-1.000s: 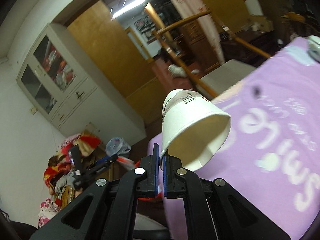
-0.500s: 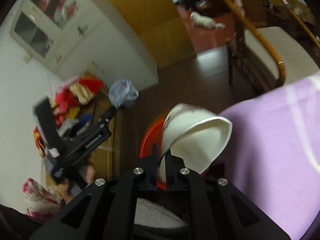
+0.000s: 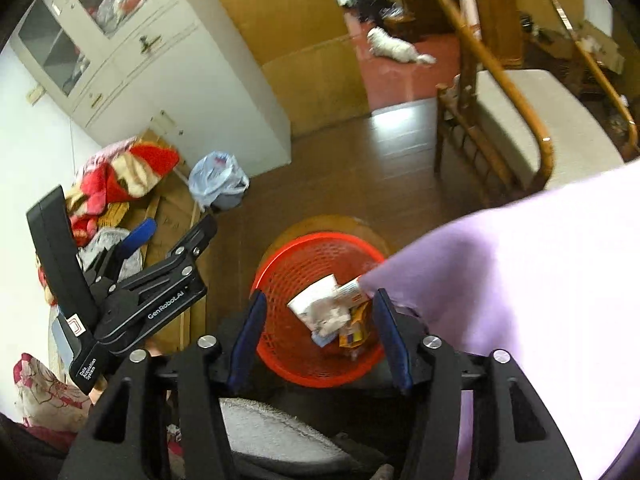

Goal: Collect trash
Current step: 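Open the left tool over the basket while the right tool drops the paper cup in, then return both tools to the table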

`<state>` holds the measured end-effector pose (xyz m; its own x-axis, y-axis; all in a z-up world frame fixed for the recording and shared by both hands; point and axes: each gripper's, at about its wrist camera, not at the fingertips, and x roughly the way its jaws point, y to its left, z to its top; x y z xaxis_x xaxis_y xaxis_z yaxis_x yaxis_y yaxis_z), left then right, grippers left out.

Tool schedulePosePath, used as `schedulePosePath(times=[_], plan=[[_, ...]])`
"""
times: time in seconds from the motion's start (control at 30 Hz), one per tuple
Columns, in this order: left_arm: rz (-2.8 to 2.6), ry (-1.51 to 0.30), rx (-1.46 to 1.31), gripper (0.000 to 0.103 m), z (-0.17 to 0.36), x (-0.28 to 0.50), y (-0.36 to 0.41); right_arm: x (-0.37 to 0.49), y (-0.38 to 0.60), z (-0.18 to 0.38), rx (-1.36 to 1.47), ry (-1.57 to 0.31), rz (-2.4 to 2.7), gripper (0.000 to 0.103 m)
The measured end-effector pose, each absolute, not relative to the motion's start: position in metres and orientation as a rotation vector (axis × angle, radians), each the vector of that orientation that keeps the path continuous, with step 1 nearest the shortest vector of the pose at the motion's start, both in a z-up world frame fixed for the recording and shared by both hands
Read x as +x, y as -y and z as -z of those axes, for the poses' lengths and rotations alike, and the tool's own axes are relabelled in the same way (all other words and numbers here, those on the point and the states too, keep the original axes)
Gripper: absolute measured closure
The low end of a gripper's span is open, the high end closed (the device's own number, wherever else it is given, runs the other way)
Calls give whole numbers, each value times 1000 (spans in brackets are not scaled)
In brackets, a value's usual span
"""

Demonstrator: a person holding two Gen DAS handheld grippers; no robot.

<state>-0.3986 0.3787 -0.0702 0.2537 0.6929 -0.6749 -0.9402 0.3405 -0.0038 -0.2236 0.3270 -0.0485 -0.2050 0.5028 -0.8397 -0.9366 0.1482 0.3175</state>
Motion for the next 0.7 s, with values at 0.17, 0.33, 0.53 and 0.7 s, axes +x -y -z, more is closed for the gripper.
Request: schedulePosePath(times=[0.17,0.33,0.53,0.7], plan=[[-1122,-610,-418,10,52,-387,-358,-199,-290,23,-419,-1062,-1370,41],[-1071,-577,-349,9,31,-372,-329,-169,-233,-4,-306,-1004,-1299,33],[-1010,-547,-237,7,4,-348,-283,-133,-150,-28,-198,-918,-1198,22],[-918,-561,-127,7,-13,-312,-233,-89,-71,-35,-113,-884,-1086,19]])
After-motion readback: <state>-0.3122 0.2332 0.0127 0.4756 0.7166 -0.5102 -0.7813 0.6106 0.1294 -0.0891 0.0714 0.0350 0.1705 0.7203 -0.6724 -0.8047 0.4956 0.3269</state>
